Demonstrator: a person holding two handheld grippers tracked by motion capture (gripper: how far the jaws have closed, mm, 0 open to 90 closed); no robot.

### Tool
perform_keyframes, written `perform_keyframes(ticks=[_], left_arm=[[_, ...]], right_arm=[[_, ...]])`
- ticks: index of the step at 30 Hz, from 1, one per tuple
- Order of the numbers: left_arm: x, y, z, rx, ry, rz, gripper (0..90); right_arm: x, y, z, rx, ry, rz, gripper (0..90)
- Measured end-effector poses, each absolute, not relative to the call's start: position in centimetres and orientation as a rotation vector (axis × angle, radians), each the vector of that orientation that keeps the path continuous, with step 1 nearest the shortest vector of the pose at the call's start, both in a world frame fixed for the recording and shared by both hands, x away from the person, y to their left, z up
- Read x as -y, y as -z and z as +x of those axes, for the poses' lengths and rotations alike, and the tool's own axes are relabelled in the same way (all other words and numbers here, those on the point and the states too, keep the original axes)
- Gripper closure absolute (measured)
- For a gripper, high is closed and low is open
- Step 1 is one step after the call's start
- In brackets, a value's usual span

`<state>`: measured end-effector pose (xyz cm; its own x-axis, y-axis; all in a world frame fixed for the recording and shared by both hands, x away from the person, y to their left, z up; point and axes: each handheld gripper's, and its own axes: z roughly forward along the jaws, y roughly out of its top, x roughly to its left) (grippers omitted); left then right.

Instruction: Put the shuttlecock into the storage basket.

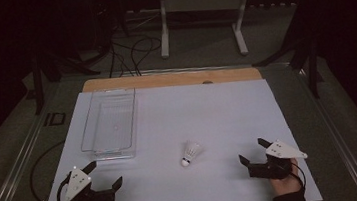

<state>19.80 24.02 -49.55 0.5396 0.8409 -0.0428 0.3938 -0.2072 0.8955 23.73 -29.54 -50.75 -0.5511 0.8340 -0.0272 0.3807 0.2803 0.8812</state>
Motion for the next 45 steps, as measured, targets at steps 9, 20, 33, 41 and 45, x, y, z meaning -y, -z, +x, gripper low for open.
perform_keyframes(ticks=[9,20,33,41,45], left_arm=[[-23.7,48.2,20.4,-0.997,-0.508,1.853,0.6],[-21.3,47.2,21.4,-0.956,-0.43,1.946,0.6],[-18.6,46.7,22.4,-0.937,-0.36,2.038,0.6],[-16.5,46.4,22.6,-0.888,-0.316,2.101,0.6],[-15.6,46.2,22.9,-0.886,-0.287,2.124,0.6]], right_arm=[[29.4,50.9,23.8,-2.061,-1.204,1.085,9.1],[29.4,50.9,23.8,-2.069,-1.207,1.086,9.1],[29.3,50.9,23.8,-2.076,-1.206,1.096,9.1],[29.2,51.0,23.8,-2.078,-1.209,1.095,9.1],[29.2,51.0,23.9,-2.082,-1.205,1.099,9.1]])
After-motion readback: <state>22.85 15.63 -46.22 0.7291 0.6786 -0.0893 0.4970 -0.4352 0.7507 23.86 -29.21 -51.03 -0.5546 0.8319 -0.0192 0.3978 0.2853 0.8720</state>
